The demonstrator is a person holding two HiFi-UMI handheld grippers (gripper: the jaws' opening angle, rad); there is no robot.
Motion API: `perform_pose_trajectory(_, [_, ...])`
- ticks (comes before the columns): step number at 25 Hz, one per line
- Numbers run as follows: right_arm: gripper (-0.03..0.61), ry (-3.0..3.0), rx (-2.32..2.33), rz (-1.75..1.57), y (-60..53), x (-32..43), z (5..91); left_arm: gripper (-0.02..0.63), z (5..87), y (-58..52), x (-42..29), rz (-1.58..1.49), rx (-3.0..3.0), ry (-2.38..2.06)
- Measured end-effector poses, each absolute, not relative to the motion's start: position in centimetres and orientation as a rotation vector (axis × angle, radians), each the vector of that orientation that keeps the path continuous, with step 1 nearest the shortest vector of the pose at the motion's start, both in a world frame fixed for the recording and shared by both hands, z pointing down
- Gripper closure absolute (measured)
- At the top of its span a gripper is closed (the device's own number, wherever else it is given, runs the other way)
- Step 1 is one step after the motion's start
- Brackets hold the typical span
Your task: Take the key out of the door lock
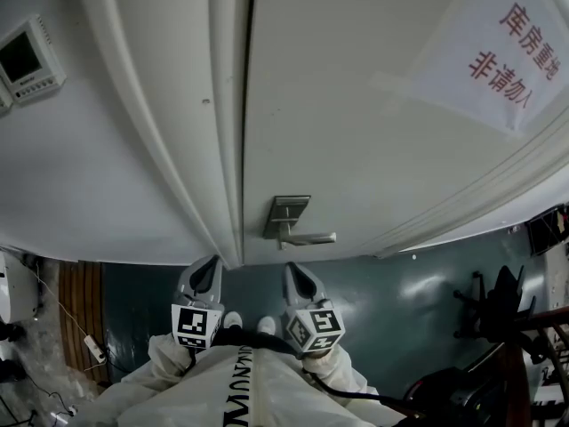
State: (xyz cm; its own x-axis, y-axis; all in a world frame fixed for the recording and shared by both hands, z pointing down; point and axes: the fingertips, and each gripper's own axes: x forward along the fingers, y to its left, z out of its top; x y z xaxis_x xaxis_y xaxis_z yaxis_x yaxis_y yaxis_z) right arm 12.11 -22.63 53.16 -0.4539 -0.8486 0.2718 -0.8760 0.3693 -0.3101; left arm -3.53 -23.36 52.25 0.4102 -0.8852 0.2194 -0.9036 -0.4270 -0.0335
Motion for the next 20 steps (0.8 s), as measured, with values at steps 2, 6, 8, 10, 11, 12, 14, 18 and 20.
perform_pose_trajectory(2, [0.56, -2.544, 1.604, 0.649, -22.5, 12.1, 53.2, 0.614, 52.3, -23.3, -3.5, 0.319, 2.563, -1.625])
perform_pose_trajectory(6, [0.533, -2.552, 1.588, 0.742, -22.3, 12.1, 54.0, 0.614, 52.3, -23.0, -3.5, 0.328, 2.561, -1.622])
perform_pose_trajectory(8, [0.509, -2.59, 1.566, 0.901, -22.5, 12.0, 54.8, 0.614, 52.4, -22.7, -3.8, 0.333, 2.552, -1.63])
perform_pose_trajectory(10, [0.459, -2.659, 1.506, 1.182, -22.8, 11.7, 55.6, 0.614, 52.6, -22.5, -4.3, 0.329, 2.527, -1.642])
perform_pose_trajectory(11, [0.426, -2.684, 1.47, 1.354, -23.1, 11.7, 56.2, 0.614, 52.7, -22.4, -4.6, 0.324, 2.512, -1.65])
perform_pose_trajectory(12, [0.413, -2.691, 1.443, 1.523, -23.3, 11.8, 56.8, 0.614, 52.8, -22.2, -5.0, 0.322, 2.498, -1.659])
perform_pose_trajectory(14, [0.41, -2.678, 1.428, 1.774, -23.6, 12.2, 57.8, 0.614, 53.1, -21.8, -5.6, 0.328, 2.477, -1.678])
perform_pose_trajectory(18, [0.414, -2.636, 1.434, 2.058, -24.5, 13.2, 59.5, 0.614, 53.2, -21.6, -6.4, 0.349, 2.459, -1.703])
perform_pose_trajectory(20, [0.414, -2.61, 1.427, 2.164, -25.0, 13.6, 60.4, 0.614, 53.1, -21.5, -6.7, 0.356, 2.453, -1.711])
